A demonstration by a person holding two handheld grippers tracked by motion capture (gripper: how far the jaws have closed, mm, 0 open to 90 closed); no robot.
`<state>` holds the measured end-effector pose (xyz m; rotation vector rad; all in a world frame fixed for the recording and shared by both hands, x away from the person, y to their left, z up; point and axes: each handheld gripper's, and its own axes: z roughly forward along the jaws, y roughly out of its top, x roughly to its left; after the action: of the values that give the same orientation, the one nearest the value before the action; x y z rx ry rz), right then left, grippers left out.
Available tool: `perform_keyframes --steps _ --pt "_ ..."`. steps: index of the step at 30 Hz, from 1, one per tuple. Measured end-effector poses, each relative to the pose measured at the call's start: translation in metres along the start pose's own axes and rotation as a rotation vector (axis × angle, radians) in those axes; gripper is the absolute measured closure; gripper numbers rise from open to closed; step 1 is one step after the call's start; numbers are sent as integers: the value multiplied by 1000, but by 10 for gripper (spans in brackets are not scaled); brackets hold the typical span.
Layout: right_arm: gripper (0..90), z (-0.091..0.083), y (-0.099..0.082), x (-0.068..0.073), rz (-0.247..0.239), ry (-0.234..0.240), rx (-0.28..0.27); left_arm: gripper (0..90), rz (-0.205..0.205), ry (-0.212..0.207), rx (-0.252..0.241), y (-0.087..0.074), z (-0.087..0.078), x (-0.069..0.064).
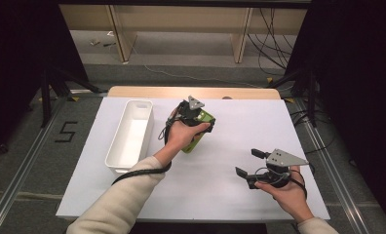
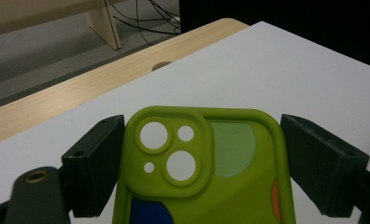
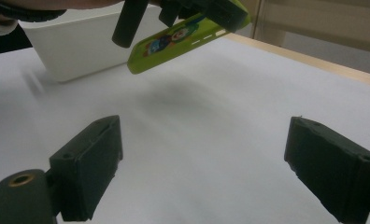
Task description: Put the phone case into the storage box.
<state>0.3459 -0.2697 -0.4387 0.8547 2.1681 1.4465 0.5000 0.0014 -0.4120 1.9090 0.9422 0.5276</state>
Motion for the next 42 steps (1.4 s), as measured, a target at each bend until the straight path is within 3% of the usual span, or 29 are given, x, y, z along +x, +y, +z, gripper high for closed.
perform_keyframes --steps 17,42 --pt "125 0 0 0 -1 1 -1 166 5 4 -28 6 -7 -2" --pt "126 0 0 0 0 1 -1 166 6 15 -56 18 -18 7"
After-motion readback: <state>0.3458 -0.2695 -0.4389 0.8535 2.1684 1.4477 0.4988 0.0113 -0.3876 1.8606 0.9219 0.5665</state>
